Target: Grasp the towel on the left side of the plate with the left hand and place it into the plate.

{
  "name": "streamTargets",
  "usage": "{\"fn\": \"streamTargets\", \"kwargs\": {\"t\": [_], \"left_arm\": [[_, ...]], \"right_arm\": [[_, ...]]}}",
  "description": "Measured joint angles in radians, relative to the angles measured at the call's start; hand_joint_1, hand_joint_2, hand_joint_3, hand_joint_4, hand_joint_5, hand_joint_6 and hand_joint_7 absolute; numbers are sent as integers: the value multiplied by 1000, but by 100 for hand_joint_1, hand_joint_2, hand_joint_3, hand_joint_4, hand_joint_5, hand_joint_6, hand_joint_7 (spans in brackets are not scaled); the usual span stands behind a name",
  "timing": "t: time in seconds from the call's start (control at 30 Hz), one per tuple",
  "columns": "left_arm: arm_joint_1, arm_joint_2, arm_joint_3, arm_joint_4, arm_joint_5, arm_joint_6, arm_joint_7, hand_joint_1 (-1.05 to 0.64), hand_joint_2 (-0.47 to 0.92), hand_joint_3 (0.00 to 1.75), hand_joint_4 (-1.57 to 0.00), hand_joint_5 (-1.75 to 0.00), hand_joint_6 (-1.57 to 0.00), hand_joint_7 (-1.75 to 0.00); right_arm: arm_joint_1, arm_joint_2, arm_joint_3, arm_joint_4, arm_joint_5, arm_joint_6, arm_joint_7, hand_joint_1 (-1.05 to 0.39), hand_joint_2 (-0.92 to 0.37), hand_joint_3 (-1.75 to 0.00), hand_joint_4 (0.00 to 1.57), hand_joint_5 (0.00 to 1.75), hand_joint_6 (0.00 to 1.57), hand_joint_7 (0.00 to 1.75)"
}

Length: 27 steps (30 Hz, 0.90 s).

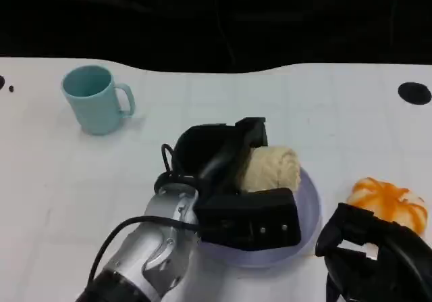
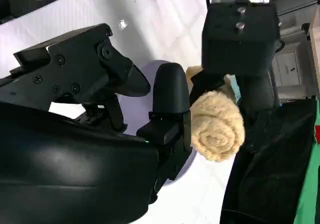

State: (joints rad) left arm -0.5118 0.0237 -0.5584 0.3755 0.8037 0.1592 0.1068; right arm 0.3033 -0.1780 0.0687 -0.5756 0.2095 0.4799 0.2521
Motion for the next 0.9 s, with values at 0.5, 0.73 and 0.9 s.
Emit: {"fn": "streamTargets", "kwargs": {"t": [0.5, 0.73, 0.9], "left_arm": [[-8, 34, -32, -16, 4, -1, -158, -80, 92, 15, -3, -37, -12, 0], [1, 65, -25, -62, 2, -41, -158, -89, 92, 14, -2, -37, -13, -3], [48, 107, 22, -123, -48, -117, -140, -85, 92, 6, -23, -63, -32, -10]], "right_arm": [[-1, 0, 1, 10, -1, -3, -1, -13, -69, -104, 69, 175, 52, 162], [-1, 0, 2, 10, -1, -4, -1, -12, -70, -104, 69, 175, 52, 161], [0, 0, 5, 9, -3, -5, -3, -11, -70, -105, 69, 175, 53, 161]]}}
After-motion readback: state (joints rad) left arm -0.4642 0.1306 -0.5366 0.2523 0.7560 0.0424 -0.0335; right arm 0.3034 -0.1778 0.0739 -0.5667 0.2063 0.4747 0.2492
